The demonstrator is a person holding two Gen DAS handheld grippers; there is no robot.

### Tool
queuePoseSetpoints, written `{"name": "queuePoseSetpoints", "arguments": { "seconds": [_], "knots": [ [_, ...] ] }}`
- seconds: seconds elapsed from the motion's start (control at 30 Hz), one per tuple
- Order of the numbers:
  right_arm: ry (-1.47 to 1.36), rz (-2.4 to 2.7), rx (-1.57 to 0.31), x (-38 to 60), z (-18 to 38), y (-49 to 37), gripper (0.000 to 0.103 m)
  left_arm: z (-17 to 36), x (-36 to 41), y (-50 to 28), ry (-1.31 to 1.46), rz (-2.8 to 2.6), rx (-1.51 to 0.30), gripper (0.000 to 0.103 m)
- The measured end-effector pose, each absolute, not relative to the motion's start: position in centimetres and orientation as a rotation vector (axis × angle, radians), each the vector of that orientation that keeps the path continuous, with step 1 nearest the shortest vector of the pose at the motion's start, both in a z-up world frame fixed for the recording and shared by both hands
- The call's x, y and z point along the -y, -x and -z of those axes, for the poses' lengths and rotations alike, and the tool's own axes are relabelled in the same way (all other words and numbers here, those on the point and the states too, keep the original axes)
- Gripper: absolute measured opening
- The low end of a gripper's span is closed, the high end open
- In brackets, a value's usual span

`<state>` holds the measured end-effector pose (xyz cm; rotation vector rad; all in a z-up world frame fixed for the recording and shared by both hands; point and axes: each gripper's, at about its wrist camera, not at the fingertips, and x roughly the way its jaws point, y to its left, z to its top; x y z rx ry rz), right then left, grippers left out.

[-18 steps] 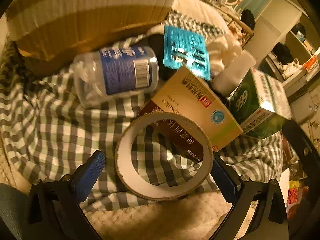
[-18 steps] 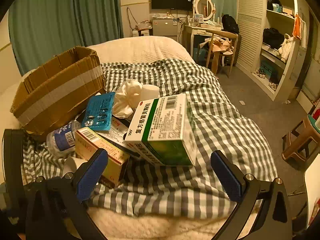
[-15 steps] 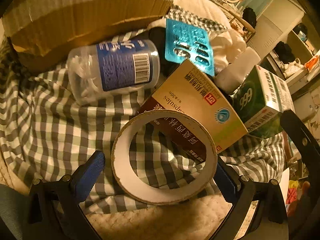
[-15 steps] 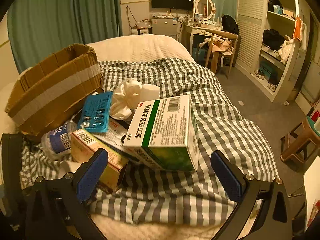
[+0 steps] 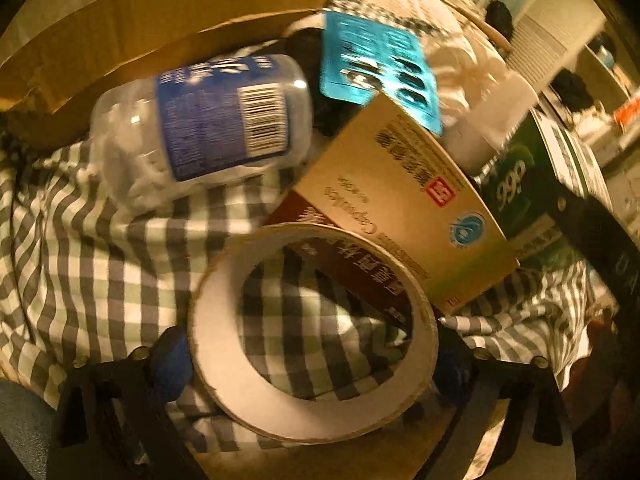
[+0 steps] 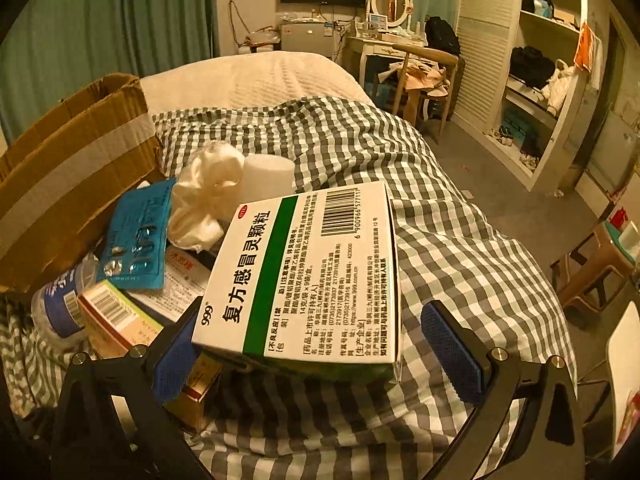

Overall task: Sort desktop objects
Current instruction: 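Grasp the green-and-white medicine box with the right gripper while the left holds the tape roll, then carry both items into the cardboard box and open both grippers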

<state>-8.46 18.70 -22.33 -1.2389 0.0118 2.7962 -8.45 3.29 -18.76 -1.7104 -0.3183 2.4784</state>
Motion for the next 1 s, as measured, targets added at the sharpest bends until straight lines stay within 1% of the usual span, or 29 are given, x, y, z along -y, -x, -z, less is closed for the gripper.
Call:
{"name": "queuePoseSetpoints", "arguments": {
  "seconds": [0.03, 0.07, 0.1, 0.2, 0.4, 0.63, 0.77, 0.83, 1.0],
  "knots": [
    [1.238, -2.797, -0.023, -18.9, 22.3, 8.5, 0.097, 18.7, -3.3, 8.3, 1.703, -2.483, 0.303, 0.094],
    [1.241, -2.8, -0.033, -19.0, 22.3, 8.5, 0.09, 18.6, -3.3, 8.2, 1.695, -2.484, 0.299, 0.091],
    [1.243, -2.803, -0.045, -19.2, 22.3, 8.5, 0.089, 18.5, -3.2, 8.1, 1.688, -2.479, 0.3, 0.09],
    [1.248, -2.806, -0.054, -19.3, 22.0, 8.2, 0.088, 18.3, -3.0, 8.1, 1.684, -2.48, 0.307, 0.089],
    [1.209, -2.818, -0.112, -20.0, 20.6, 6.3, 0.087, 17.4, -0.9, 6.3, 1.641, -2.501, 0.376, 0.089],
    [1.192, -2.854, -0.154, -20.1, 18.3, 4.2, 0.085, 14.7, 1.2, 2.6, 1.46, -2.625, 0.301, 0.089],
    [1.171, -2.879, -0.174, -20.0, 17.0, 2.6, 0.085, 13.6, 1.7, 1.8, 1.354, -2.69, 0.308, 0.089],
    [1.152, -2.895, -0.172, -19.9, 16.1, 1.8, 0.085, 12.2, -0.4, 0.6, 1.299, -2.727, 0.299, 0.089],
    [1.113, -2.94, -0.177, -19.2, 14.1, 0.2, 0.085, 10.2, -1.1, 0.6, 1.194, -2.819, 0.244, 0.089]
  ]
}}
